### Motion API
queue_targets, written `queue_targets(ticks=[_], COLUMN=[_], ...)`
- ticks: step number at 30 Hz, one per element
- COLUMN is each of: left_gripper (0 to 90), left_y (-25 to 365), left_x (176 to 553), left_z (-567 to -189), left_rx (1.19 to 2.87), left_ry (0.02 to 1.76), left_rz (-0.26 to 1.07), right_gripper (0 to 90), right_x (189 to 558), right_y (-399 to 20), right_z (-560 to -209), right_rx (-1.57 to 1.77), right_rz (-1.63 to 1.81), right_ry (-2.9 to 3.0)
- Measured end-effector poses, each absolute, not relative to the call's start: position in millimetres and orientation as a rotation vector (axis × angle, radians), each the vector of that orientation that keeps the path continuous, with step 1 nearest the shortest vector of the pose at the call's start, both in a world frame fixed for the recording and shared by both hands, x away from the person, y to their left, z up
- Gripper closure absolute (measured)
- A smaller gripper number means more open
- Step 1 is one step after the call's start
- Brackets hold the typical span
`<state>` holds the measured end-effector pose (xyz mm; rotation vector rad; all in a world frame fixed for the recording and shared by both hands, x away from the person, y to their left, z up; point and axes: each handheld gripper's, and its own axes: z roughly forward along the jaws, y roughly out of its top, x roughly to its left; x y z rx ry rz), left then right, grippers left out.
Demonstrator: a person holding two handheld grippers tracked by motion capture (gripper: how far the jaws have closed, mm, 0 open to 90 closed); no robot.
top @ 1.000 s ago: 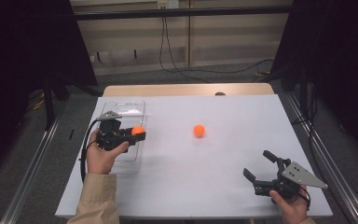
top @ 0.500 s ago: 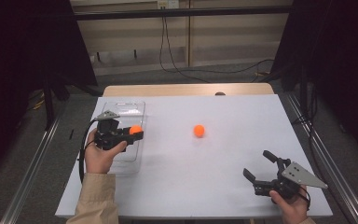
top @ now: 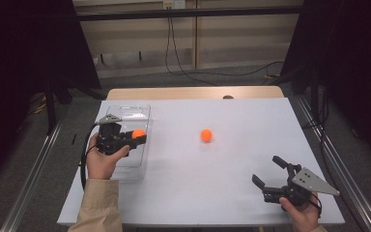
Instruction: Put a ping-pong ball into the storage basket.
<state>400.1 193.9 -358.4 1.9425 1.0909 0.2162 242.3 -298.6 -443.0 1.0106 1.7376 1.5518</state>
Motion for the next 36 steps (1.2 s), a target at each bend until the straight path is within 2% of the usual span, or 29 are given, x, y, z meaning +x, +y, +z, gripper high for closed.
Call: queue_targets(ticks=[36], left_gripper=[51.2], left_y=[208], left_x=[407], left_z=[-368], left_rx=[1.934], left_ry=[1.176], left_rz=[0.304], right_gripper=[3.0], right_x=[242], right_y=[-299], right_z=[-443], right_rx=[1.013], right_rz=[1.552], right_ry=[1.735])
